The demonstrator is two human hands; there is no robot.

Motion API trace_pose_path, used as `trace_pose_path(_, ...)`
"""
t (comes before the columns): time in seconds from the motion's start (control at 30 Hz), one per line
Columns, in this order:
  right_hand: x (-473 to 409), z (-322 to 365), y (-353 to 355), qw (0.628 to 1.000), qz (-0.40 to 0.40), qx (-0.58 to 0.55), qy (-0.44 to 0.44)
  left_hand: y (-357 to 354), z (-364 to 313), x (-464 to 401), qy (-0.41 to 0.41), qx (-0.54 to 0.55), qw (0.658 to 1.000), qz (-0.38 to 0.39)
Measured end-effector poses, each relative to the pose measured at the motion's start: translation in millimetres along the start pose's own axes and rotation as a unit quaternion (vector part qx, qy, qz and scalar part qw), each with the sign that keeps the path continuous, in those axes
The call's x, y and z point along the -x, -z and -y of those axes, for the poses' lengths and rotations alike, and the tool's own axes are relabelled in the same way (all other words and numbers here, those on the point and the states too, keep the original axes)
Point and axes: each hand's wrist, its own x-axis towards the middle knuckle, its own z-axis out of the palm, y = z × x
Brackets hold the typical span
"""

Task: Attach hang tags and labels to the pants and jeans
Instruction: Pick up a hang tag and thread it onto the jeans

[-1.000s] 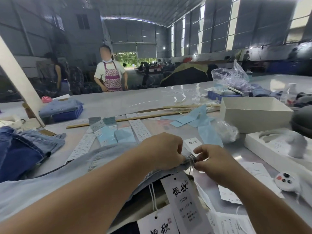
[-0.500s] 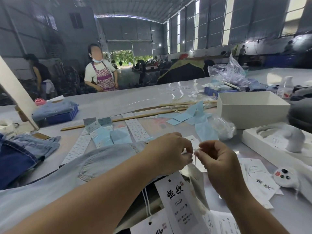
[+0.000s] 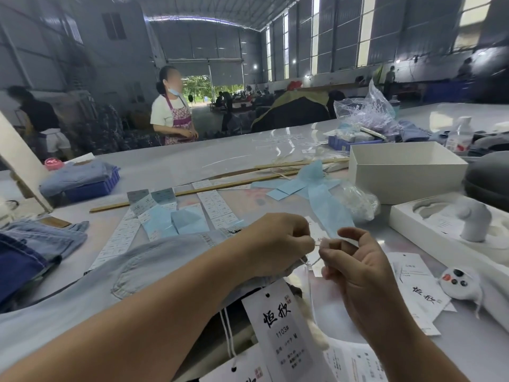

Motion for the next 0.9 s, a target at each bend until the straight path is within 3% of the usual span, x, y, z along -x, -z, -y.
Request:
trace_pose_path(0.3,7,15,0,0.991,0.032,0.095,0.087,-1,-11,-5,-0.021,0.03,0.999,0.007)
trace_pose_path(0.5,7,15,-3,0.986,0.011,0.141,0.087,-11,-7,-5,0.035,0.116,0.993,-0.014)
trace_pose_path(0.63,5,12,-6,0.965,-0.009,0.229,0.126,-9,-7,-6,0.066,0.153,0.986,-0.006)
trace_pose_path(0.77,0,12,-3,0.978,0.017,0.195,0.07,1,-6,-3,0.054,0.181,0.981,0.051)
trace_pose_path(0.9,-2,8,2,0.991,0.065,0.112,-0.012,-2,-3,0,0.033,0.135,0.989,0.049)
